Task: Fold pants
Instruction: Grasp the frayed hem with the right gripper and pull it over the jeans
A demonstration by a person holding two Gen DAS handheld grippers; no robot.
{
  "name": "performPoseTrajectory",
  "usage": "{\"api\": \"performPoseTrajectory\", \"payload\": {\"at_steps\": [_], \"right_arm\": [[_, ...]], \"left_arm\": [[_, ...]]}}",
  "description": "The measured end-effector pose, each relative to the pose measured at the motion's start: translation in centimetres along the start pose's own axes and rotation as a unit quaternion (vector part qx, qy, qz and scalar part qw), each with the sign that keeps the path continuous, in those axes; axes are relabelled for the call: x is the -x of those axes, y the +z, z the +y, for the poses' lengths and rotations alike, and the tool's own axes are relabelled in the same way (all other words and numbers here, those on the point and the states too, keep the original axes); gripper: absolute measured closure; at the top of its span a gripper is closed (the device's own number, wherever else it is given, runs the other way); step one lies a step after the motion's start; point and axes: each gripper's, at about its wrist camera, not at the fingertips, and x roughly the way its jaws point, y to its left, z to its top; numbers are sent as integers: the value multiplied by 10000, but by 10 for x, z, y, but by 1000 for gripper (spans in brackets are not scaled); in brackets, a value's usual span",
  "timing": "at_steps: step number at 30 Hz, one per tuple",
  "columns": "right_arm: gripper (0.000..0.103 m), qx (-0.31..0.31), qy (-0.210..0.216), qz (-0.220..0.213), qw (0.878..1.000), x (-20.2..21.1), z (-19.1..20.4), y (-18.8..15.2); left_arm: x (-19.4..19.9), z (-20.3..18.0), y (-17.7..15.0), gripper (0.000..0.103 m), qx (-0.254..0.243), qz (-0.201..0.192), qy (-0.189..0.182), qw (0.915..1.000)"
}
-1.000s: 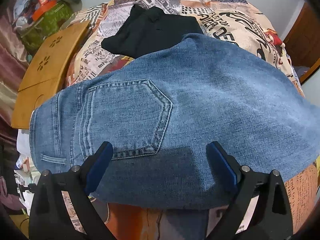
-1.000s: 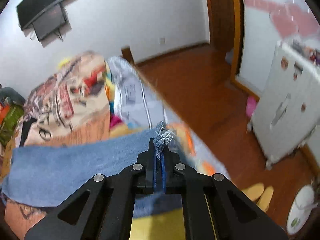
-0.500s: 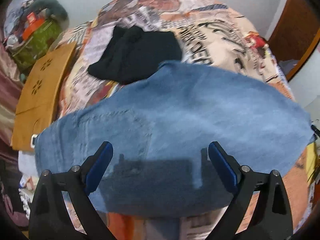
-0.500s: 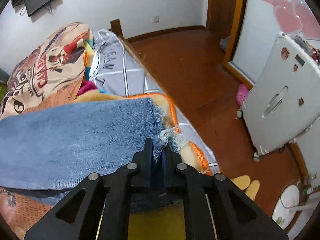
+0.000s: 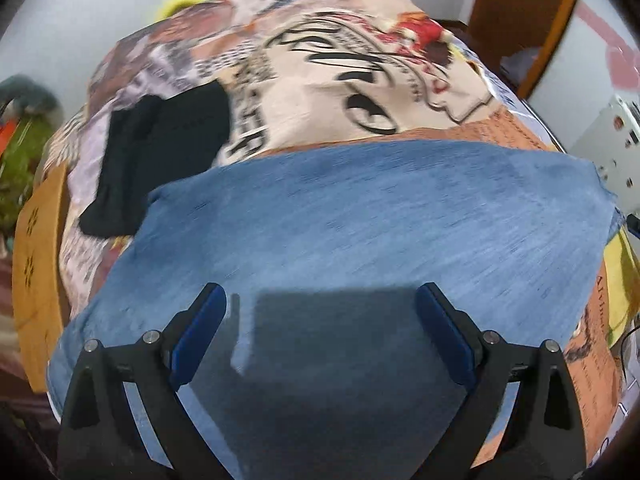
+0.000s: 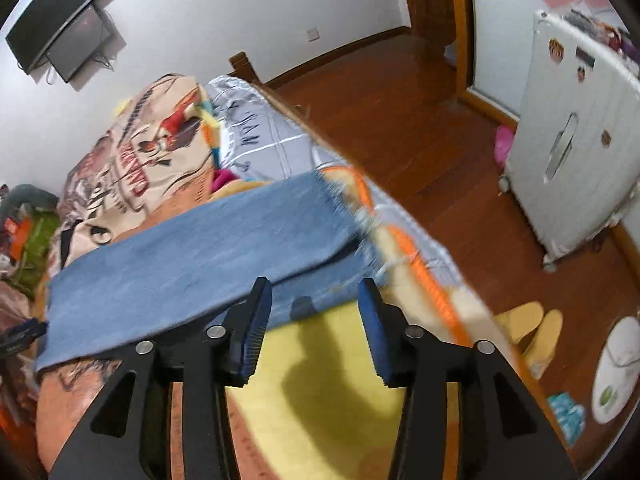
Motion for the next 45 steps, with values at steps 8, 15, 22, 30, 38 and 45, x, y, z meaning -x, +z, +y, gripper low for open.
{"api": "performPoseTrajectory", "payload": {"at_steps": [8,15,22,30,38,45], "right_arm": [[61,-876,468,147,9950,-25,-5,-5],[61,-1128,520,-67,9922,-41,-16,14],[94,-827,200,-327,9958,-47,-18,32],[96,-363,282,-1104,9928,-7,0,71],[97,616,494,-1723,9819,42,66,95],[97,1271,1000,-1981,9668,75,131,95]], "left_arm": [[-20,-41,28,6,-436,176,-196,9987],[-29,-75,40,6,-824,133,-213,9963],[-34,-93,45,6,-957,64,-207,9952],[-32,-90,42,6,-878,36,-268,9958],[-7,-64,37,6,-430,-226,-350,9982],[50,-19,33,6,89,-981,-279,9947]]}}
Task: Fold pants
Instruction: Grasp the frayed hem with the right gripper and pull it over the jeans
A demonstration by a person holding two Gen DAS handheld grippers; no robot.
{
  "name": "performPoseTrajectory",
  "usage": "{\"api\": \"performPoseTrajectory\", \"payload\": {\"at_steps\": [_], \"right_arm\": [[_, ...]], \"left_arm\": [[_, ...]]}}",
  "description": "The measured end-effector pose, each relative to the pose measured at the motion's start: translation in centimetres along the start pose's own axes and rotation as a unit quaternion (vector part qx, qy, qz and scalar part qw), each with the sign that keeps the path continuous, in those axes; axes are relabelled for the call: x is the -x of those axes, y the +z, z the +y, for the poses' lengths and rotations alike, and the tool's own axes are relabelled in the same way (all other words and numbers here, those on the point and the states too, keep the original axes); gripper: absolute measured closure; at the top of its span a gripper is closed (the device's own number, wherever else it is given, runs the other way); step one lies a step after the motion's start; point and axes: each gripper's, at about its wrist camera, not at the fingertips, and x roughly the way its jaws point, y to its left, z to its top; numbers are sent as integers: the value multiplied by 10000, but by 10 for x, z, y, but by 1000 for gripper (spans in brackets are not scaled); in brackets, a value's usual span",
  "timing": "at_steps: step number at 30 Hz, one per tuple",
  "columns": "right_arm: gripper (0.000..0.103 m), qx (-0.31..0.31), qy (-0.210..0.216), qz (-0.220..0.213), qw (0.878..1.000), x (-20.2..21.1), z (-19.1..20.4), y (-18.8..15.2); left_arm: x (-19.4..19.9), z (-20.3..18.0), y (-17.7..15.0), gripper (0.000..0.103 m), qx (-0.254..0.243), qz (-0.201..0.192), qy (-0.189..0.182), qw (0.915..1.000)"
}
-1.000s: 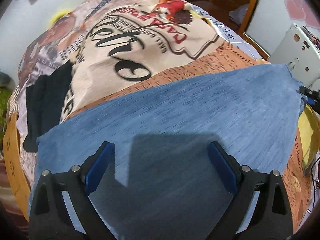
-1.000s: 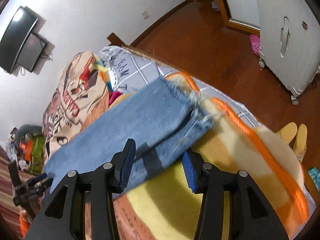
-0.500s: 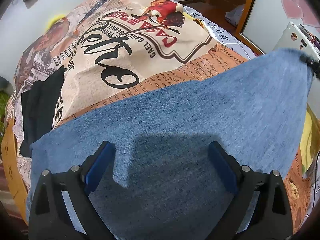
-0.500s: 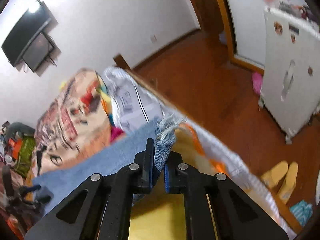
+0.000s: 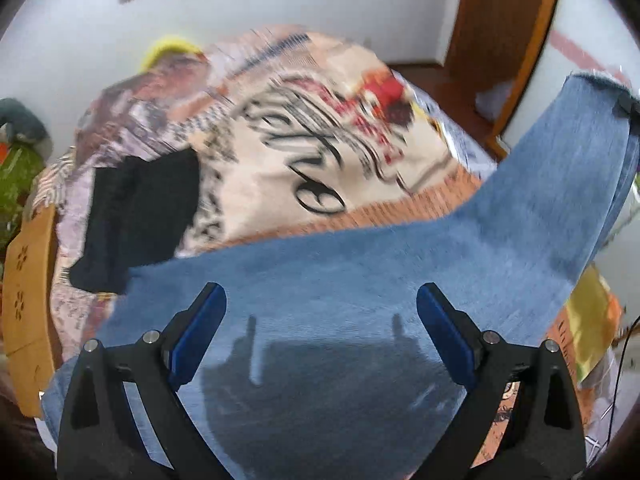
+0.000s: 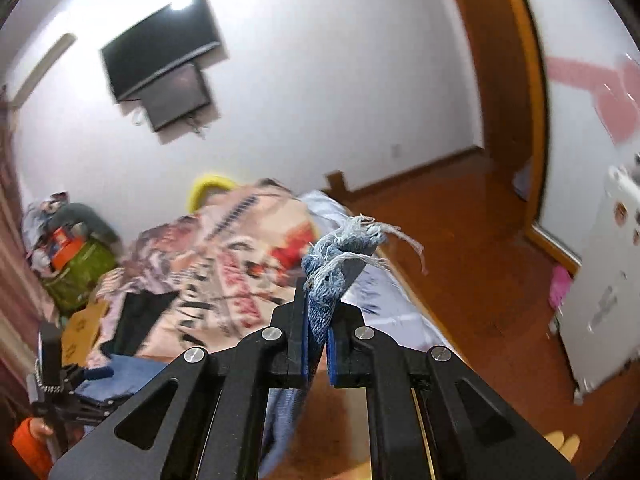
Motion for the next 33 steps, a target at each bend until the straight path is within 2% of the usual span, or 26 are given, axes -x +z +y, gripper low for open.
{"api": "performPoseTrajectory", "payload": {"at_steps": [9,15,18,24,28,30,33], "right_arm": [[97,736,890,21,9933,-5,97,3],[98,950,1459,533,9833,-38,157,-19],[98,1008,1734,929,9753,-57,184,-40],[97,1215,2106,1919,9508,-96,222,-97],[97,1284,2157,2552,9337,-116,235,-135],[93,1364,2166,2786,9257,-120,240,-149],[90,1754,2069,3097,9113,-117,251,-165]], "left_arm": [[82,70,-14,6,752,-916,204,9927],[121,108,-41,6,1029,-1220,606,9853],[130,124,-52,6,1199,-1235,699,9826],[131,148,-73,6,1477,-1096,811,9796],[126,155,-84,6,1587,-992,817,9789],[122,156,-86,6,1606,-929,804,9793],[114,153,-84,6,1573,-839,788,9808]]}}
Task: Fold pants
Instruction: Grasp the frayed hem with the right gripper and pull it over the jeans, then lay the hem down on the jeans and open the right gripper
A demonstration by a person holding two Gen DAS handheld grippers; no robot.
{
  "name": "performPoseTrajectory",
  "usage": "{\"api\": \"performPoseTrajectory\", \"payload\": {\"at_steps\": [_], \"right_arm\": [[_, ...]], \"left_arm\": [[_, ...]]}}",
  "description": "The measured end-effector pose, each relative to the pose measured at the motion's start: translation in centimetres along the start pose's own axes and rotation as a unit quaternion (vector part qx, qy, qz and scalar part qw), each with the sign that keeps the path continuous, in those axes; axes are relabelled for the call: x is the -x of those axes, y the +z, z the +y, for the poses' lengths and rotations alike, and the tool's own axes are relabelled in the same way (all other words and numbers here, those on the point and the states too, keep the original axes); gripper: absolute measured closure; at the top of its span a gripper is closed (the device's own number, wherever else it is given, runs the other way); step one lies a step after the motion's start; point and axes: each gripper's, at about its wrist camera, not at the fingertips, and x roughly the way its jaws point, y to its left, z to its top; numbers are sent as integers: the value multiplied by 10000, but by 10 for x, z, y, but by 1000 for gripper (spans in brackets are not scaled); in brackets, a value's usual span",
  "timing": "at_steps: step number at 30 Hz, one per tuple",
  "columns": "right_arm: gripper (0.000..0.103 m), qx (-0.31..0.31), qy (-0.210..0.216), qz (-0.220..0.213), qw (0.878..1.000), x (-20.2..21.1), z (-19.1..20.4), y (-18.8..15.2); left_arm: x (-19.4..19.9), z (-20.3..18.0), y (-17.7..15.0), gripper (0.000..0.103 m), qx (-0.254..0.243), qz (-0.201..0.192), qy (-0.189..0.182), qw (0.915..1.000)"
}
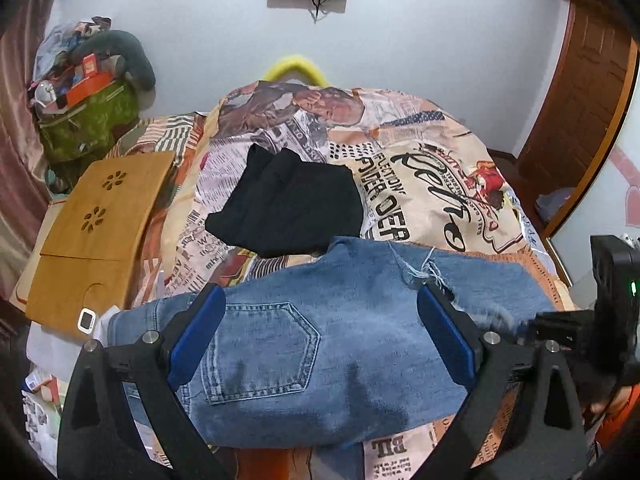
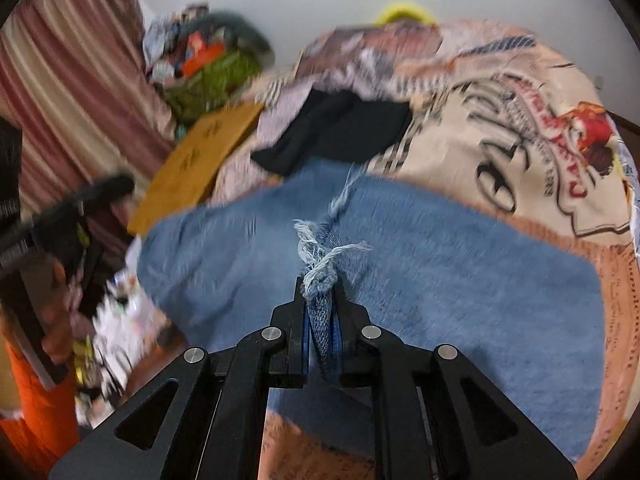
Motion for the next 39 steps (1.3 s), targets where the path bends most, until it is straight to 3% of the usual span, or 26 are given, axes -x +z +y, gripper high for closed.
{"api": "performPoseTrajectory", "payload": {"at_steps": [4,10,15,17,24,29,31,33,36,39], "right_arm": [[71,343,166,267,9989,8,12,-11],[49,538,-210,-379,9976,57,-2,-12],[47,323,-702,-792,9939,89,-34,-3],[39,202,-872,-881,9921,96,-49,-1],[38,-410,-927,-542,9934,74,-103,-4],[38,-1027,-648,-81,9926,39,-132,-14],[38,-1066,-602,88,9924,30,-136,-22],[38,-945,-642,170,9933,25,-134,-29],[37,-621,-870,2,9943,26,-124,-40],[36,-719,-880,-65,9935,30,-126,-47]], "left_arm": [[-7,-14,4,6,-102,61,-64,9999],[-20,-52,15,6,-484,122,-221,9985],[-36,-88,24,6,-829,183,-319,9959],[-45,-104,27,6,-897,248,-469,9946],[-89,-150,25,6,-1377,598,-663,9864],[-132,-161,7,6,-1604,1123,-358,9800],[-146,-159,-3,5,-1697,1328,-227,9762],[-150,-154,-10,5,-1679,1392,-324,9754],[-150,-146,-14,2,-1543,1471,-517,9756],[-149,-144,-17,0,-1514,1526,-536,9751]]}}
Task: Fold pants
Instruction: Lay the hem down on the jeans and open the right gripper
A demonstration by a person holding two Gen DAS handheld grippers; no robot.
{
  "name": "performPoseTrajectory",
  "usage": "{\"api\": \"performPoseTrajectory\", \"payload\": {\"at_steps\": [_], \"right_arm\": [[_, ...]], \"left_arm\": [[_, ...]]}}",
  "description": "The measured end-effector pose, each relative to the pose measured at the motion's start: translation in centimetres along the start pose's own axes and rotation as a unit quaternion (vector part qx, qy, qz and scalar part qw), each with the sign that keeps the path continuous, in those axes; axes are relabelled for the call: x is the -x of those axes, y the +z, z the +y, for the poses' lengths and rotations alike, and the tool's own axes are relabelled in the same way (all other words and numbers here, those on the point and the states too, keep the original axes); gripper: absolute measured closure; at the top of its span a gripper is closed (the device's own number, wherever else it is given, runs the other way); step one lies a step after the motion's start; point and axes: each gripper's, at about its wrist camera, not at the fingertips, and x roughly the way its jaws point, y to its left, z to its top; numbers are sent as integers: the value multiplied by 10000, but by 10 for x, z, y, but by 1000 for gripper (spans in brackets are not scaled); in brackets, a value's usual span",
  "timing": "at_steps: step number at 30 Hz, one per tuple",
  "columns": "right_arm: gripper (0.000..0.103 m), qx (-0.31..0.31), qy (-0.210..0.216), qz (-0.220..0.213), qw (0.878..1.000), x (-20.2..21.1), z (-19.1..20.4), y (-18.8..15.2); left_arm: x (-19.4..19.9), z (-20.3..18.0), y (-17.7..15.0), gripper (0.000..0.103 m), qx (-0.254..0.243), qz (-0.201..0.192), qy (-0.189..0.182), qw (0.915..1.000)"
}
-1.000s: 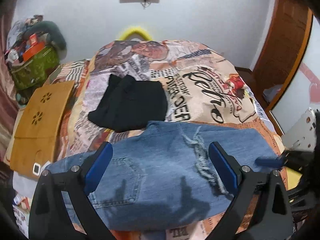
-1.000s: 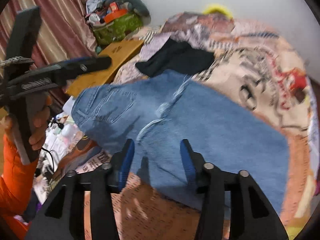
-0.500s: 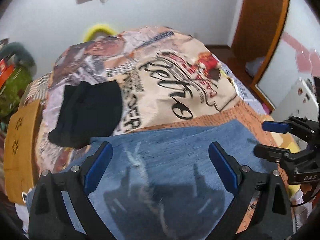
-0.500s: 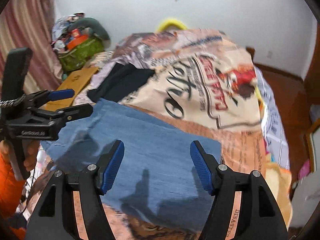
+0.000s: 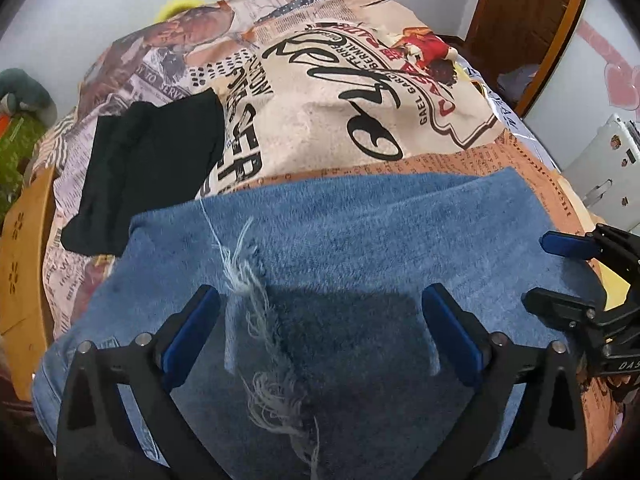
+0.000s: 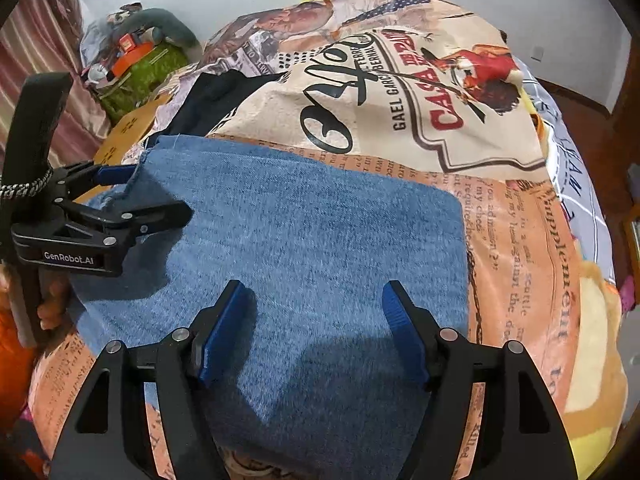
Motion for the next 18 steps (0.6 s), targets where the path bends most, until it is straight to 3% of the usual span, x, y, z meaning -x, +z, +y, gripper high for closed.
{"api": "performPoseTrajectory", "payload": {"at_steps": [7,18], "right_arm": [[35,-57,-77,8,10000,13,-2,-14],[34,-234,-227,-10,9995,31,-1,-29]], "left_arm": [[17,-7,-16,0,-188,-147,255,9994],[38,2,-43,1,46,-258,369,9990]]}}
